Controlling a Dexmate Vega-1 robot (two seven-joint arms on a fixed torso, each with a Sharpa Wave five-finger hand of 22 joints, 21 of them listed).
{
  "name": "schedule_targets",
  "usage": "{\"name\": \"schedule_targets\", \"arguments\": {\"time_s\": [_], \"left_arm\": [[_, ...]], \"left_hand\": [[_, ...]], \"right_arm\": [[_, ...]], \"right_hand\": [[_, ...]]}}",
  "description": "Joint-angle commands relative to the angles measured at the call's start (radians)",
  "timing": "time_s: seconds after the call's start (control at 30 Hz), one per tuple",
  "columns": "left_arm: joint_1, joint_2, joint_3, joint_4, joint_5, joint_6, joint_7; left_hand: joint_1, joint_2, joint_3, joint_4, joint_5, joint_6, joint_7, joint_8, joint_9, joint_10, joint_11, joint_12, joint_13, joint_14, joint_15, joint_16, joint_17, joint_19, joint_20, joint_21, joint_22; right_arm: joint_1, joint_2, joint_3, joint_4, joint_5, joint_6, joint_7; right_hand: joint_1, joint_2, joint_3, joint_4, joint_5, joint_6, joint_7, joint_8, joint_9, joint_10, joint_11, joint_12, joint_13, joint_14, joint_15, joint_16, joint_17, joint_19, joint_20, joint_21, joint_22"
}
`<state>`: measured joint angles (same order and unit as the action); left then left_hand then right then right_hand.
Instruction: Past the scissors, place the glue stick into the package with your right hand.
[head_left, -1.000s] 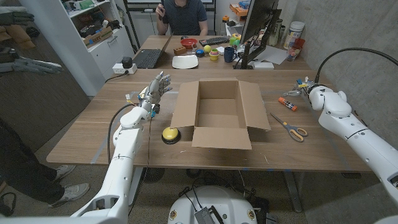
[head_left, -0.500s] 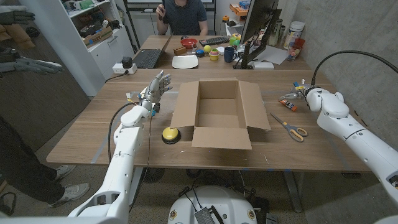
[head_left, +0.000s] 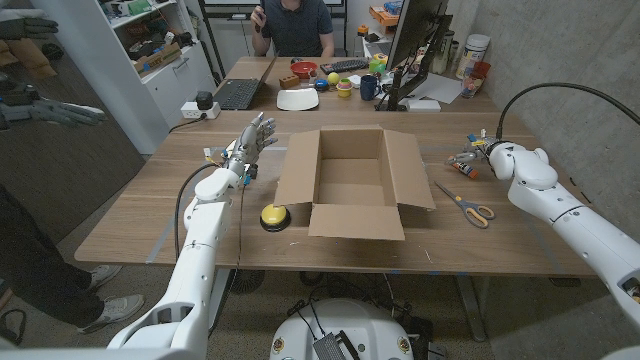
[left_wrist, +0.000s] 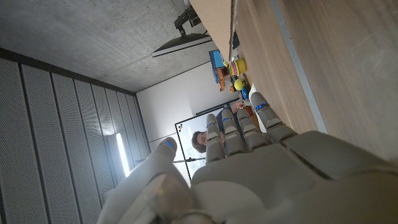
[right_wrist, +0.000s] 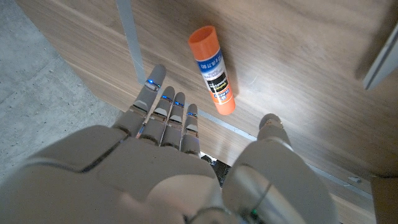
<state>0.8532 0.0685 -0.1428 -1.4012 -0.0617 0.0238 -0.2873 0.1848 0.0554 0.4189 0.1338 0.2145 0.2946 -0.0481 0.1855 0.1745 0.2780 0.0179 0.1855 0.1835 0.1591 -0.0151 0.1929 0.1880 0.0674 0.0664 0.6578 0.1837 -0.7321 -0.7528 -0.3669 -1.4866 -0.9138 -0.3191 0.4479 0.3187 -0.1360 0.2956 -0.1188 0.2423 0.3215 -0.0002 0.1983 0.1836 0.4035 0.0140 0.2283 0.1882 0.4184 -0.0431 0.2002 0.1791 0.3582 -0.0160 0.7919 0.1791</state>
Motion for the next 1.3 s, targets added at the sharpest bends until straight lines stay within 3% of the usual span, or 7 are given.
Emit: {"name": "schedule_targets", "arguments": {"time_s": [0.03, 0.53, 0.7, 0.87, 1.0, 1.17, 1.3], "left_arm": [[-0.007, 0.0, 0.001, 0.006, 0.006, -0.001, 0.0], [-0.006, 0.0, 0.0, 0.01, 0.001, -0.014, -0.008], [-0.007, -0.002, -0.002, 0.011, -0.004, -0.015, -0.01], [-0.01, -0.002, -0.002, 0.017, -0.004, -0.024, -0.011], [-0.012, -0.001, 0.0, 0.022, -0.005, -0.029, -0.014], [-0.017, 0.0, 0.001, 0.031, -0.004, -0.035, -0.014], [-0.021, 0.0, 0.002, 0.038, -0.005, -0.037, -0.016]], "left_hand": [[-0.006, -0.004, -0.006, 0.002, 0.005, -0.003, -0.002, 0.004, 0.006, -0.002, 0.001, 0.004, 0.004, 0.0, 0.001, 0.007, 0.002, 0.005, -0.001, -0.001, 0.002], [-0.012, -0.009, -0.012, 0.003, 0.005, -0.003, -0.002, 0.004, 0.006, -0.002, 0.001, 0.004, 0.004, -0.002, 0.002, 0.007, 0.003, 0.004, -0.001, -0.003, 0.002], [-0.015, -0.011, -0.015, 0.004, 0.005, -0.004, 0.0, 0.004, 0.006, -0.003, 0.004, 0.004, 0.004, -0.003, 0.003, 0.006, 0.003, 0.003, -0.001, -0.004, 0.002], [-0.018, -0.013, -0.018, 0.006, 0.005, -0.005, 0.001, 0.004, 0.006, -0.003, 0.002, 0.005, 0.004, -0.004, 0.004, 0.006, 0.003, 0.002, 0.0, -0.005, 0.002], [-0.022, -0.015, -0.021, 0.007, 0.005, -0.006, 0.001, 0.004, 0.006, -0.005, 0.006, 0.004, 0.004, -0.005, 0.004, 0.006, 0.003, 0.002, 0.0, -0.006, 0.002], [-0.025, -0.016, -0.024, 0.009, 0.006, -0.005, 0.001, 0.004, 0.006, -0.005, 0.002, 0.005, 0.004, -0.007, 0.005, 0.005, 0.003, 0.002, 0.0, -0.007, 0.002], [-0.028, -0.017, -0.027, 0.01, 0.006, -0.007, 0.001, 0.003, 0.006, -0.006, 0.005, 0.005, 0.004, -0.007, 0.005, 0.006, 0.003, 0.002, 0.0, -0.007, 0.002]], "right_arm": [[0.022, 0.0, -0.024, 0.03, 0.01, 0.013, 0.026], [0.028, -0.001, -0.041, 0.024, -0.004, -0.014, 0.043], [0.027, 0.0, -0.037, 0.024, -0.001, -0.012, 0.025], [0.035, 0.005, -0.045, 0.034, -0.004, -0.018, 0.029], [0.052, 0.006, -0.059, 0.052, -0.008, -0.015, 0.046], [0.055, 0.014, -0.07, 0.062, -0.031, -0.043, 0.024], [0.051, 0.019, -0.062, 0.067, -0.019, -0.041, -0.004]], "right_hand": [[0.03, 0.001, 0.003, -0.014, 0.011, -0.011, -0.002, -0.006, 0.006, -0.001, -0.007, -0.003, 0.004, 0.011, -0.013, -0.005, 0.002, 0.037, -0.007, 0.014, 0.004], [0.171, 0.02, 0.02, -0.043, 0.045, 0.007, -0.012, 0.004, 0.007, 0.031, -0.027, 0.006, 0.005, 0.116, -0.071, 0.013, 0.007, 0.218, -0.025, 0.074, 0.012], [0.251, 0.049, 0.032, -0.037, 0.06, 0.082, -0.021, 0.021, 0.007, 0.125, -0.042, 0.035, 0.006, 0.232, -0.141, 0.04, 0.017, 0.294, -0.092, 0.108, 0.018], [0.325, 0.077, 0.045, -0.035, 0.067, 0.184, -0.035, 0.04, 0.009, 0.209, -0.056, 0.057, 0.008, 0.321, -0.177, 0.054, 0.024, 0.356, -0.171, 0.141, 0.015], [0.414, 0.111, 0.065, -0.042, 0.071, 0.266, -0.057, 0.051, 0.01, 0.27, -0.064, 0.067, 0.009, 0.371, -0.186, 0.059, 0.027, 0.363, -0.195, 0.14, 0.006], [0.549, 0.147, 0.085, -0.05, 0.07, 0.338, -0.076, 0.048, 0.011, 0.338, -0.075, 0.075, 0.012, 0.452, -0.191, 0.076, 0.033, 0.381, -0.2, 0.161, 0.015], [0.638, 0.171, 0.069, -0.036, 0.058, 0.417, -0.072, 0.051, 0.017, 0.436, -0.08, 0.113, 0.036, 0.592, -0.192, 0.132, 0.066, 0.415, -0.199, 0.218, 0.033]]}}
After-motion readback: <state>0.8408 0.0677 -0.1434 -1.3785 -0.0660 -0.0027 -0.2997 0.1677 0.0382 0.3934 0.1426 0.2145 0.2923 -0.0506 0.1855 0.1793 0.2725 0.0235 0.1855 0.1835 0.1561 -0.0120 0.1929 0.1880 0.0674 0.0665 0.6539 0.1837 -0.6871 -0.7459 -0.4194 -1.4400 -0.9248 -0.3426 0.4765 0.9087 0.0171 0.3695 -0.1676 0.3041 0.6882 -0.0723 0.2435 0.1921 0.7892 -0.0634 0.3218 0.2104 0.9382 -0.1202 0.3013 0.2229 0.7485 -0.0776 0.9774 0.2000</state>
